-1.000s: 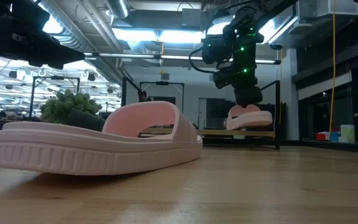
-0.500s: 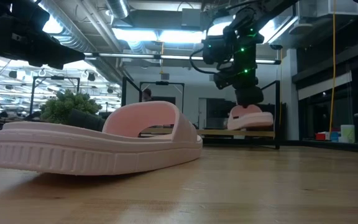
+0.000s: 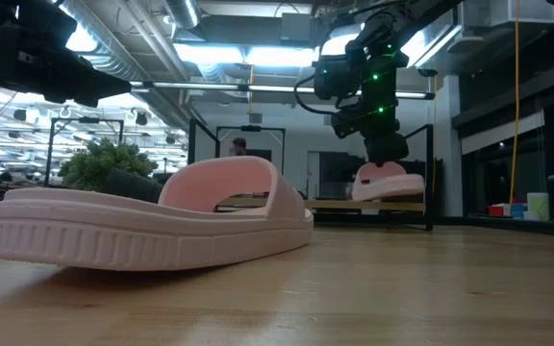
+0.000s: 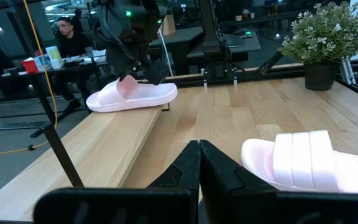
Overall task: Pick and place slides into the shelf
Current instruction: Put the right pink slides on the shelf
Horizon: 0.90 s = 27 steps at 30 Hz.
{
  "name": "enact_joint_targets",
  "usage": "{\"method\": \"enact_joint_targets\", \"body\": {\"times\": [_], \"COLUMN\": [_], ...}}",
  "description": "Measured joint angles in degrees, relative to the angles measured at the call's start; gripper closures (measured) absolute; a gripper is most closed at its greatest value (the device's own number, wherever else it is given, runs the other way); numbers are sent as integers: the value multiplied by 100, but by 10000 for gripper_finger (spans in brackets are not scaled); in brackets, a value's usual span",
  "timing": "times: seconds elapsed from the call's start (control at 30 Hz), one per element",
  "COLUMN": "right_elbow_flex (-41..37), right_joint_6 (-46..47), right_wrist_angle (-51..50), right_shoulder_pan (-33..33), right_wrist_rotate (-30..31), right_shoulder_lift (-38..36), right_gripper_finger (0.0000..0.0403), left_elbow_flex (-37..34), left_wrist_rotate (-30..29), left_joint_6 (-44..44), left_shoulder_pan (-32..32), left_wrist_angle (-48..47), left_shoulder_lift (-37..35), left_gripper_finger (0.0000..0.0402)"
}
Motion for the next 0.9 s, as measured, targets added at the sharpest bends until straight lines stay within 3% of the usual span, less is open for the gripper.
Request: {"method": "enact_joint_targets", "body": {"times": [0.57,0.9], "right_elbow_flex": [0,0], "right_joint_6": [22,27], "right_wrist_angle": [-28,-36], "right_shoulder_pan": [0,4], "right_wrist_rotate": [-257,-269], "right_shoulder_lift": [0,0], "right_gripper_finger": [389,323], "left_elbow_flex": [1,2], "left_wrist_rotate": [0,0], "left_joint_6": [-2,-2], "left_shoulder_pan": [0,0], "left_wrist_angle": [-2,0], "left_shoulder_lift": [1,1], "left_gripper_finger": [401,401]}}
